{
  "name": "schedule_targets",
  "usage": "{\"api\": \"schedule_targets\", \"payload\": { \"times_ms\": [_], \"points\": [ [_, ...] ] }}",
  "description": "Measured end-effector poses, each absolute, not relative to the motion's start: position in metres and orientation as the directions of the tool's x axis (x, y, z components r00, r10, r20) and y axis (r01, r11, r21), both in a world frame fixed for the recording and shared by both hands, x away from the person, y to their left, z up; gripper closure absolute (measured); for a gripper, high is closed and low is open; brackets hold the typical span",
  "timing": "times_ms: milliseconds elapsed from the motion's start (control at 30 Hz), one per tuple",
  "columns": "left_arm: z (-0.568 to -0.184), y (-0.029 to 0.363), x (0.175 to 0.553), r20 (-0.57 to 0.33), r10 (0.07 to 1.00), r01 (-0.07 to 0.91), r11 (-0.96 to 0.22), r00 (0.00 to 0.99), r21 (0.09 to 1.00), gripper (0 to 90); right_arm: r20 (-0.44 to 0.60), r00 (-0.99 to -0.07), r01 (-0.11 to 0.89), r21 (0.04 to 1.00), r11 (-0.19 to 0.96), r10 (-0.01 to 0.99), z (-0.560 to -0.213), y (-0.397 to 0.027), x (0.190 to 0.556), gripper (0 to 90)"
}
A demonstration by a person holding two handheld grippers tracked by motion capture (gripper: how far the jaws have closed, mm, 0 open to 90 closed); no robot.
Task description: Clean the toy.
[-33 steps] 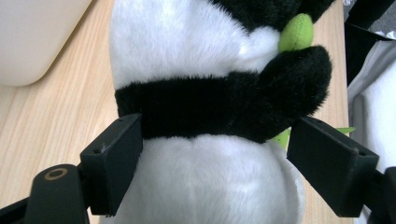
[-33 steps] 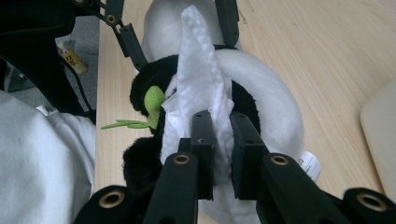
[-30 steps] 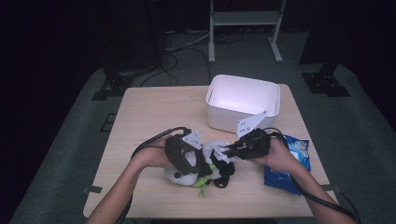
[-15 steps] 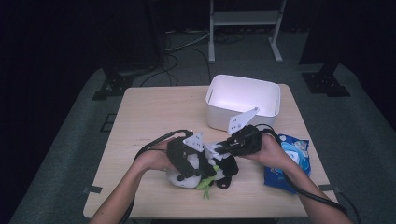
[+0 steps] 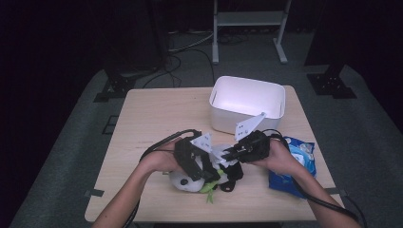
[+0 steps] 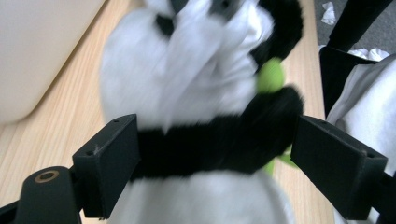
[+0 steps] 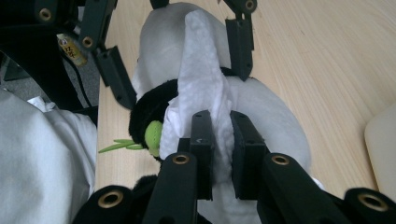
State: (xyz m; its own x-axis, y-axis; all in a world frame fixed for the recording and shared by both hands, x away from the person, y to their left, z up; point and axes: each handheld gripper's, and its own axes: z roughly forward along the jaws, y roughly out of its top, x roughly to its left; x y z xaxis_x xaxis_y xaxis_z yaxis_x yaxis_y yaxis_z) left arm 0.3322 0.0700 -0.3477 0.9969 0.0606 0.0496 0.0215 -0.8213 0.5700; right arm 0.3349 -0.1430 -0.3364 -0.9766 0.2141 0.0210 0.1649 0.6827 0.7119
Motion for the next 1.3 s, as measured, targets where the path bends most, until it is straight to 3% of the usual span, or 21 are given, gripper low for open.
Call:
{"api": "schedule_targets", "payload": {
  "times_ms": [200, 633, 1300],
  "points": [
    [-0.346, 0.052, 0.337, 0.08, 0.061, 0.008, -0.84, 0.995, 0.543, 8.3, 0.032, -0.97, 0.189, 0.715, 0.673, 0.239, -0.338, -0.152, 0.336, 80.1],
    [-0.343, 0.025, 0.341, 0.128, 0.023, -0.043, -0.87, 0.991, 0.491, 7.3, 0.053, -0.964, 0.215, 0.737, 0.641, 0.262, -0.347, -0.164, 0.337, 80.1],
    [-0.35, 0.028, 0.347, 0.136, 0.051, -0.019, -0.881, 0.989, 0.473, 7.8, 0.026, -0.969, 0.189, 0.712, 0.676, 0.244, -0.344, -0.185, 0.316, 80.1]
  ]
}}
